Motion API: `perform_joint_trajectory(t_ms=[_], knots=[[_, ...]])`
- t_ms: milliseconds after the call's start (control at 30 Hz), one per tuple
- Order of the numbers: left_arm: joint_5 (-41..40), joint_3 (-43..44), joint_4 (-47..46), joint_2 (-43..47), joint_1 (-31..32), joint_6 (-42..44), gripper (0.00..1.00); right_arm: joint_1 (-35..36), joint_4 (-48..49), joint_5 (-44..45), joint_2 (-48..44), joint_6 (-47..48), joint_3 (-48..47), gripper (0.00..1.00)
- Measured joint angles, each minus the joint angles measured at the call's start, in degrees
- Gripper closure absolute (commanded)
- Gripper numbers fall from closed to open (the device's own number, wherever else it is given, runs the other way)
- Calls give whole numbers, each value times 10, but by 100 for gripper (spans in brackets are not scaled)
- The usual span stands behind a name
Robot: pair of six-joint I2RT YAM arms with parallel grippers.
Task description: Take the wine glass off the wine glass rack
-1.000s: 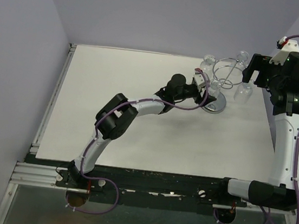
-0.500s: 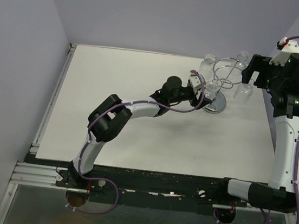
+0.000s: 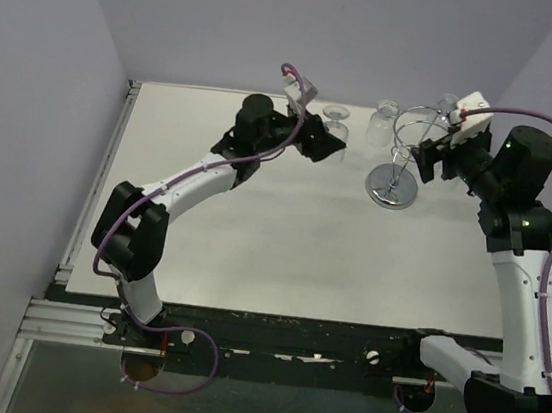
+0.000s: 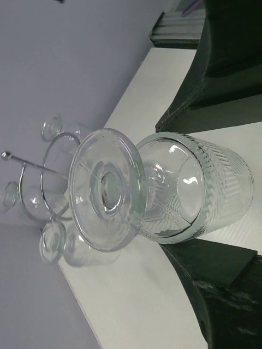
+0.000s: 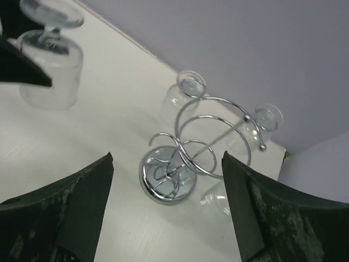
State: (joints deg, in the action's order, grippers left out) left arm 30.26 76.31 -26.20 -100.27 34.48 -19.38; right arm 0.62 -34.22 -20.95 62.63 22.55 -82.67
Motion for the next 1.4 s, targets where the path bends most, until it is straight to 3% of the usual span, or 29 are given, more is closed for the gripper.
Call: perform_joint_trajectory(t_ms=[267,533,700,933,1400], knots=[[93,9,65,29,-135,-175,100,209,174,78,-22,136,156,18],[183,-48,44,17,-212,-407,100,381,368,154,31,166,261,22],[206,-110,-8,10,-234,-561,100,418,426,190,112,152,254,26],[205,-179,-50,10,-235,-707,100,434,453,216,174,136,235,29],[182,-209,-42,17,-244,-778,100,458,466,231,264,110,147,36]])
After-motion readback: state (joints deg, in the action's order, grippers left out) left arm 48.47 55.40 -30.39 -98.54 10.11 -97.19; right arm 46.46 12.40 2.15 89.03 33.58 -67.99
